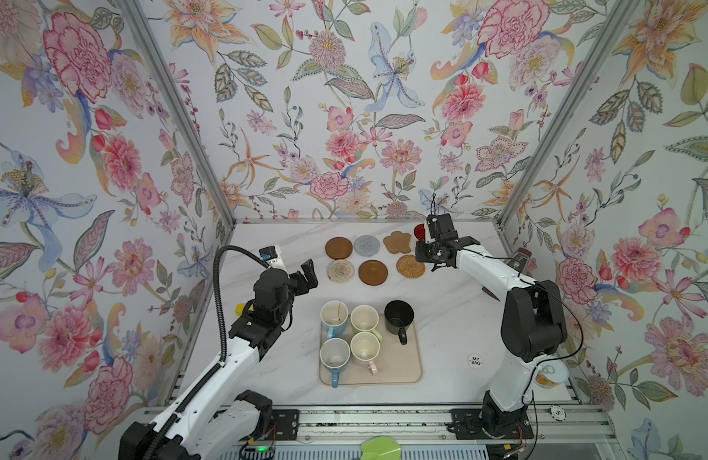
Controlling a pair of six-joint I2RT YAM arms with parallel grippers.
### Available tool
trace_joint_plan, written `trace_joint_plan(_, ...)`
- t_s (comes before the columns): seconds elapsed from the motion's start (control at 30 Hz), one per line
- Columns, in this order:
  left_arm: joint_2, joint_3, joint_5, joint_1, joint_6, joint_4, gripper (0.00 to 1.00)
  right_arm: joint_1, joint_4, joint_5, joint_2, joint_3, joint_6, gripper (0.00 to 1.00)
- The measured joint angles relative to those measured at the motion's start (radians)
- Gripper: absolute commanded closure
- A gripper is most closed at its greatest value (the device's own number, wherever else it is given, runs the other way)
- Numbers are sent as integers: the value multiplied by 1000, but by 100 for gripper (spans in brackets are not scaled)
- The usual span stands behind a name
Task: Place cups on coasters
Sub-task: Place the cup on the coaster.
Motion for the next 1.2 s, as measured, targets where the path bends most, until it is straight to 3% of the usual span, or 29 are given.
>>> trace_joint_plan(0.63,0,0,-2,3,-1,-16,1,-25,18,-10,279,254,-65,100)
trace_joint_plan(1.2,12,0,-2,5,-1,-16,1,-11,20,-6,386,360,-102,100)
